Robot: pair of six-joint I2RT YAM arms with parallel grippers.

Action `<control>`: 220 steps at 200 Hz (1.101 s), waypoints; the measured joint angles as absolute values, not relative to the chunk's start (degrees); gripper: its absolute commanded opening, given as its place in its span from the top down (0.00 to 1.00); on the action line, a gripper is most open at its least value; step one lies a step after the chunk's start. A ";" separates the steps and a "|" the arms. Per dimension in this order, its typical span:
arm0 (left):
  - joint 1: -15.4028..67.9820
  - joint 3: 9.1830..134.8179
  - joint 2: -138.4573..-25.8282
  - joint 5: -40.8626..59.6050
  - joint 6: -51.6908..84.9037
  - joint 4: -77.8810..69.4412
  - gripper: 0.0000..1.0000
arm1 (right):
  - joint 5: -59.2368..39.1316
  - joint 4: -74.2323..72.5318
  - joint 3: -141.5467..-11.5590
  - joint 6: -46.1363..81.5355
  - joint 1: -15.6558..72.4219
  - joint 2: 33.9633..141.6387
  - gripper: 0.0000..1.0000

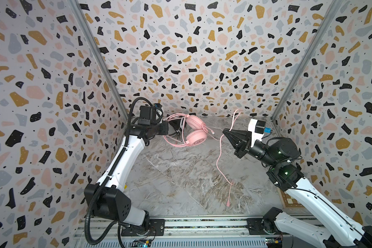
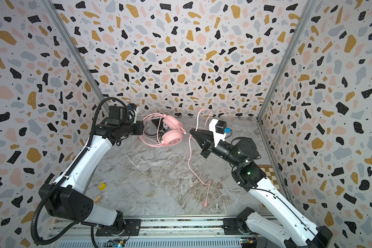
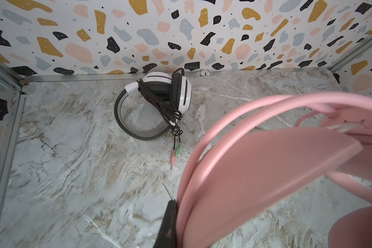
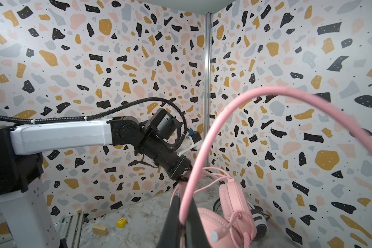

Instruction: Wrap the headphones

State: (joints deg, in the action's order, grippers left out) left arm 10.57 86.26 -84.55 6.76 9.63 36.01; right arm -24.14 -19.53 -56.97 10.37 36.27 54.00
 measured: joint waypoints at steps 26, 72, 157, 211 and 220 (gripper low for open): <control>9.54 86.70 -84.44 8.64 10.39 36.03 1.00 | -22.55 -14.35 -57.08 10.68 32.32 56.90 1.00; 8.23 90.43 -84.53 12.43 16.45 33.04 1.00 | -22.68 -5.02 -53.87 12.05 31.81 65.98 1.00; 8.78 98.80 -96.71 1.61 24.10 23.18 1.00 | -22.06 16.82 -74.89 9.67 48.93 65.49 1.00; 15.86 101.62 -107.92 -5.56 19.99 27.49 1.00 | -20.51 27.07 -95.79 3.49 53.52 69.12 1.00; 16.91 101.62 -108.27 -6.55 18.98 28.34 1.00 | -19.77 27.92 -98.96 2.37 53.45 69.60 1.00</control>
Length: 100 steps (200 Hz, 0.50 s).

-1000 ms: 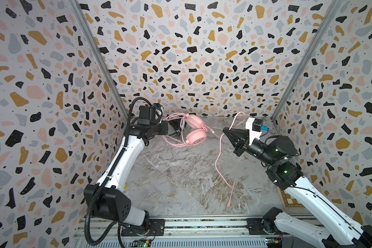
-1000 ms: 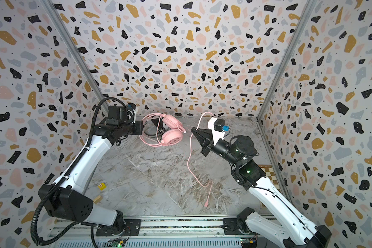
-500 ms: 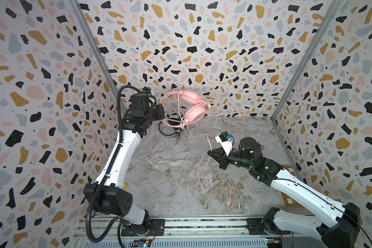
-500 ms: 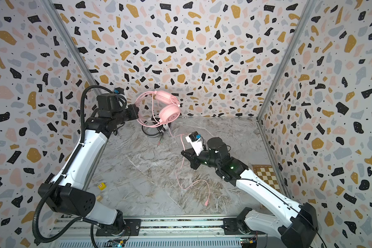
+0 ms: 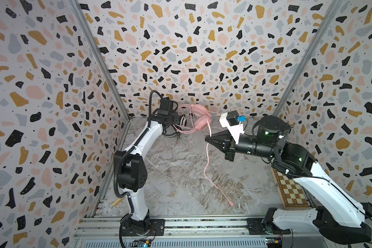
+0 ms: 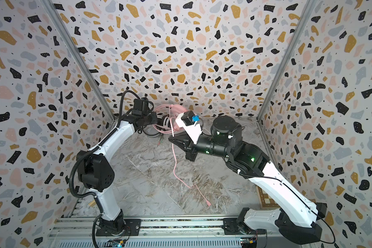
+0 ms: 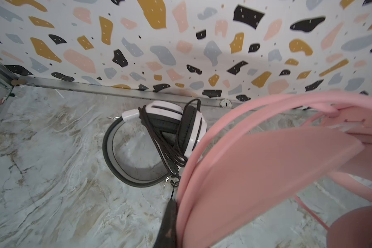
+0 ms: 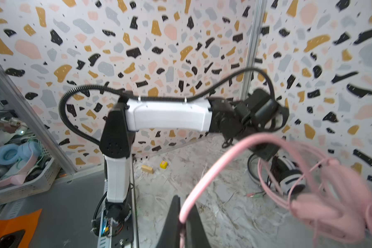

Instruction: Wrap the headphones

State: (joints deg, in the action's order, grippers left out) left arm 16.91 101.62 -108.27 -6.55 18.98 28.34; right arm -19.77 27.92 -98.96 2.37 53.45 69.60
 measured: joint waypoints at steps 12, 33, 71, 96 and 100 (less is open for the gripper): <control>18.22 101.62 -108.36 -7.68 18.00 29.12 1.00 | -19.11 28.51 -102.65 1.32 53.36 70.26 1.00; 19.70 101.80 -108.40 -8.75 17.15 29.08 1.00 | -18.81 29.54 -107.85 -0.16 53.39 71.48 1.00; 22.35 107.26 -111.85 -11.99 15.44 30.15 1.00 | -18.04 31.53 -113.45 -1.89 53.36 74.06 1.00; 25.85 109.34 -113.84 -14.44 13.50 30.79 1.00 | -17.17 31.77 -115.11 -3.14 53.34 75.61 1.00; 26.48 109.32 -113.95 -14.52 13.21 30.98 1.00 | -16.95 31.77 -115.57 -3.46 53.34 76.03 1.00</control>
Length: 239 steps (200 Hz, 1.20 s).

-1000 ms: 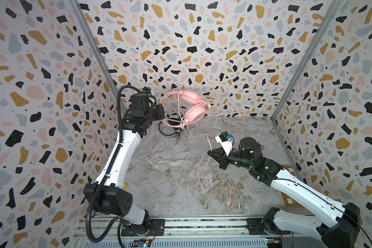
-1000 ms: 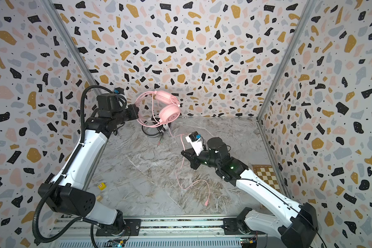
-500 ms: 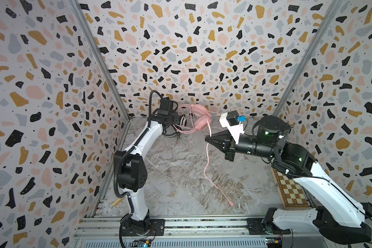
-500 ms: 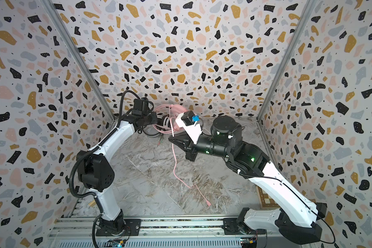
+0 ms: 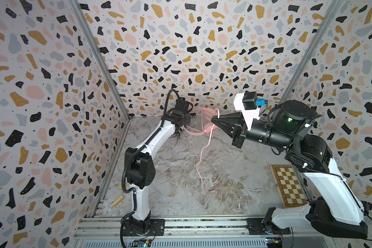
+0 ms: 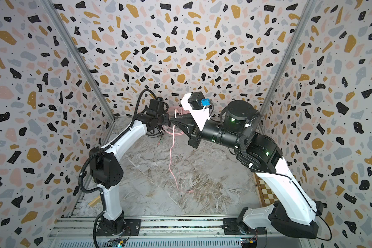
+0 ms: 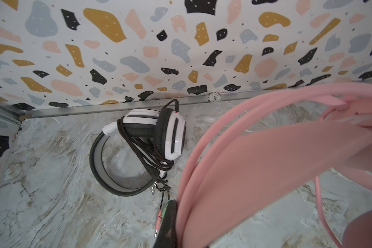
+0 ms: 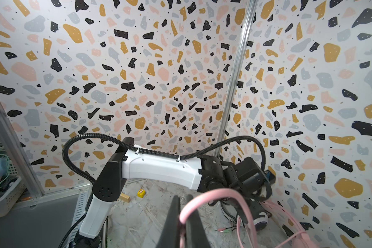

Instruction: Wrap the headphones

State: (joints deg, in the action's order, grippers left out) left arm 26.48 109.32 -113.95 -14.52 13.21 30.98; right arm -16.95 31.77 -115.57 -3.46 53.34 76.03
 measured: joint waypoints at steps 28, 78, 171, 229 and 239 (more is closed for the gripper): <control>31.16 105.43 -113.19 -14.55 10.87 31.11 1.00 | -16.10 31.75 -119.57 -5.48 51.64 79.35 1.00; 32.80 82.39 -100.92 -8.10 6.48 26.33 1.00 | -21.02 23.97 -117.51 -1.63 36.49 80.53 1.00; 38.79 61.52 -74.87 -0.25 -2.07 19.25 1.00 | -30.87 12.53 -120.95 12.25 18.79 93.73 1.00; 38.30 56.90 -61.52 -6.79 -2.92 19.18 1.00 | -32.73 11.79 -110.06 19.53 7.31 94.85 0.95; 38.30 56.90 -60.23 -6.68 -3.27 19.20 1.00 | -33.36 11.57 -107.87 20.43 6.44 95.39 0.93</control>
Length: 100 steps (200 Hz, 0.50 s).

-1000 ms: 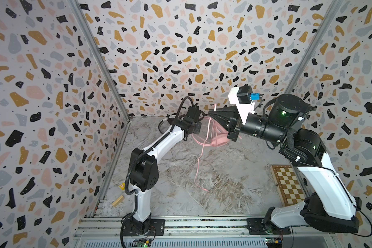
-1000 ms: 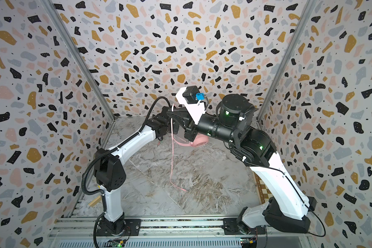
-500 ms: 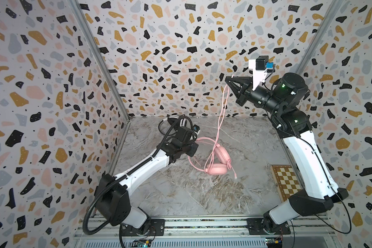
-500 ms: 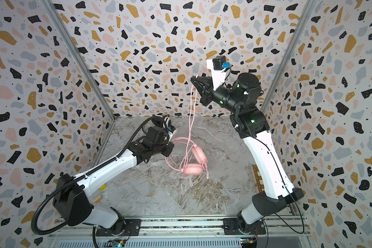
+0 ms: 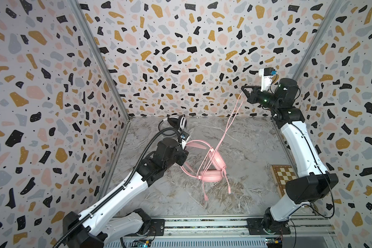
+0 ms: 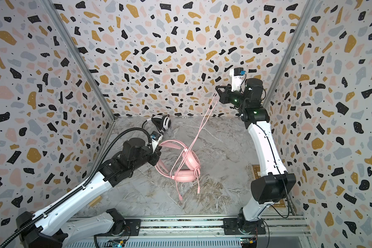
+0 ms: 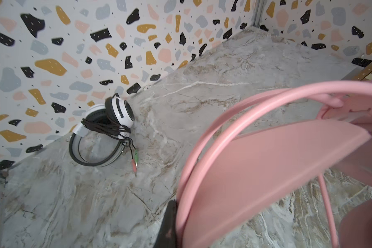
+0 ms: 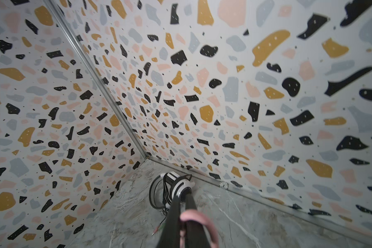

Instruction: Wrap the headphones

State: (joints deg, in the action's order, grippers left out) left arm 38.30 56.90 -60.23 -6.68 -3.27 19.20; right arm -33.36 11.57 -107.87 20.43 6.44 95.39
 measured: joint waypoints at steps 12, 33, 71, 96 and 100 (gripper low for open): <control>38.30 56.90 -59.35 -6.22 -3.46 19.16 1.00 | -33.93 11.07 -104.99 21.21 5.80 96.33 0.91; 38.04 56.93 -59.31 -4.29 -3.70 19.29 1.00 | -34.61 10.11 -99.96 22.28 5.63 97.71 0.88; 34.65 57.63 -61.71 4.10 -3.05 19.70 1.00 | -37.28 6.31 -90.02 24.53 6.22 99.18 0.88; 31.92 58.57 -62.59 10.00 -1.19 19.22 1.00 | -37.82 3.70 -83.09 24.88 8.29 99.15 0.89; 31.35 58.87 -62.61 10.79 -0.80 19.20 1.00 | -37.87 3.07 -81.82 24.86 8.86 99.15 0.89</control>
State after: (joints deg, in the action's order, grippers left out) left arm 31.35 58.87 -62.61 10.79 -0.80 19.20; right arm -37.87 3.07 -81.82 24.86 8.86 99.15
